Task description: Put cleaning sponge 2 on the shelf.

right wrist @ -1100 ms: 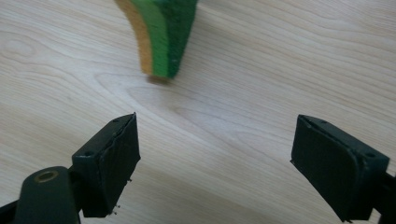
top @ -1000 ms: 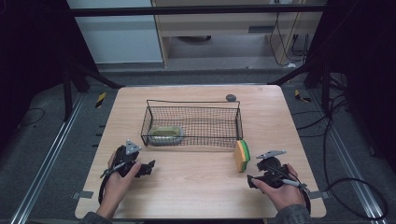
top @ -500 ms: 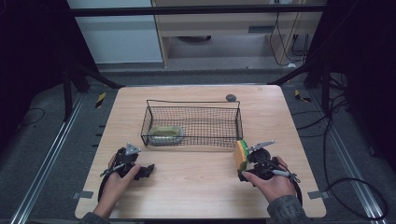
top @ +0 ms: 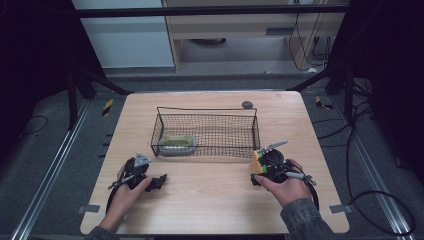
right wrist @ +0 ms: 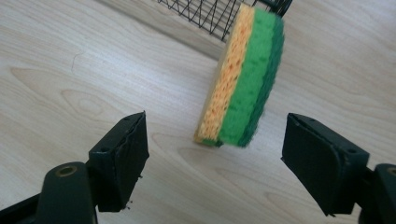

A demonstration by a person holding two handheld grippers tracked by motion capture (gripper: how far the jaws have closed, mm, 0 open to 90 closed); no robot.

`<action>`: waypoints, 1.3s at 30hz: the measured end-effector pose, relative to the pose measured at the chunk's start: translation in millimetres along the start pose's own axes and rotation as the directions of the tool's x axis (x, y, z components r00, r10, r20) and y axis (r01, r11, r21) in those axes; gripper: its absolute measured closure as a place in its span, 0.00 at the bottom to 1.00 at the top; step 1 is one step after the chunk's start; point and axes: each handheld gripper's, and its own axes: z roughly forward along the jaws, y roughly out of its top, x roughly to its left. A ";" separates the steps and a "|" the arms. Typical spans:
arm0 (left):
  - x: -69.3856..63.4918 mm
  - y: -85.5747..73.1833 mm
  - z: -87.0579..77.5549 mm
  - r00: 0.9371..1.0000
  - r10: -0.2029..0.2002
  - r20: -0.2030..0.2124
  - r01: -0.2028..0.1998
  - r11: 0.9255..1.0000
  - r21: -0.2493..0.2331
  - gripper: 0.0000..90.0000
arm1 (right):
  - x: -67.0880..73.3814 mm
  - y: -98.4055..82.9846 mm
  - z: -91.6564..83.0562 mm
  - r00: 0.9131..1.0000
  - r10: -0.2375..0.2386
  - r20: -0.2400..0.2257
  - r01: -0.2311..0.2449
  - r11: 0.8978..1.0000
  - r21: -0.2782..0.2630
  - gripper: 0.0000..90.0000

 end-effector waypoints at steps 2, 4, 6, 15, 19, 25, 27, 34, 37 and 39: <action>0.1 0.1 0.1 1.000 0.000 0.001 0.000 1.000 0.000 0.00 | -1.1 5.2 0.7 1.000 -0.003 0.001 0.003 1.000 0.002 0.25; 0.1 0.1 0.1 1.000 0.001 0.000 -0.001 1.000 0.000 0.00 | -2.1 10.2 1.4 1.000 -0.002 0.006 0.002 1.000 0.004 0.25; 0.0 0.4 0.4 1.000 -0.001 -0.001 0.001 1.000 0.000 0.00 | -2.6 14.3 2.1 1.000 -0.003 0.013 0.002 1.000 0.015 0.25; 0.0 0.8 0.9 1.000 -0.001 -0.001 0.001 1.000 0.000 0.00 | -7.6 27.8 9.9 1.000 0.001 0.017 -0.002 0.999 0.044 0.25; 0.0 0.8 0.9 1.000 -0.001 -0.001 0.001 1.000 0.000 0.00 | -8.8 33.7 15.4 1.000 0.015 0.016 -0.016 0.998 0.054 0.26; 0.1 1.0 1.0 1.000 -0.001 0.000 0.001 1.000 -0.001 0.00 | -11.9 38.7 24.1 1.000 0.027 0.013 -0.027 0.997 0.074 0.29; 0.1 1.0 1.1 1.000 0.000 0.000 0.000 1.000 -0.001 0.00 | -12.9 39.4 26.3 1.000 0.027 0.011 -0.028 0.996 0.080 0.31; 0.1 1.1 1.2 1.000 0.000 0.000 0.000 1.000 -0.001 0.00 | -14.5 41.1 35.4 0.999 0.045 -0.005 -0.044 0.994 0.100 0.37; 0.2 1.2 1.3 1.000 0.000 0.000 0.000 1.000 -0.001 0.00 | -15.2 42.0 39.1 0.999 0.045 -0.009 -0.044 0.993 0.113 0.40; 0.2 1.2 1.3 1.000 0.001 0.001 -0.001 1.000 -0.001 0.00 | -15.2 42.5 40.1 0.999 0.043 -0.012 -0.041 0.993 0.115 0.43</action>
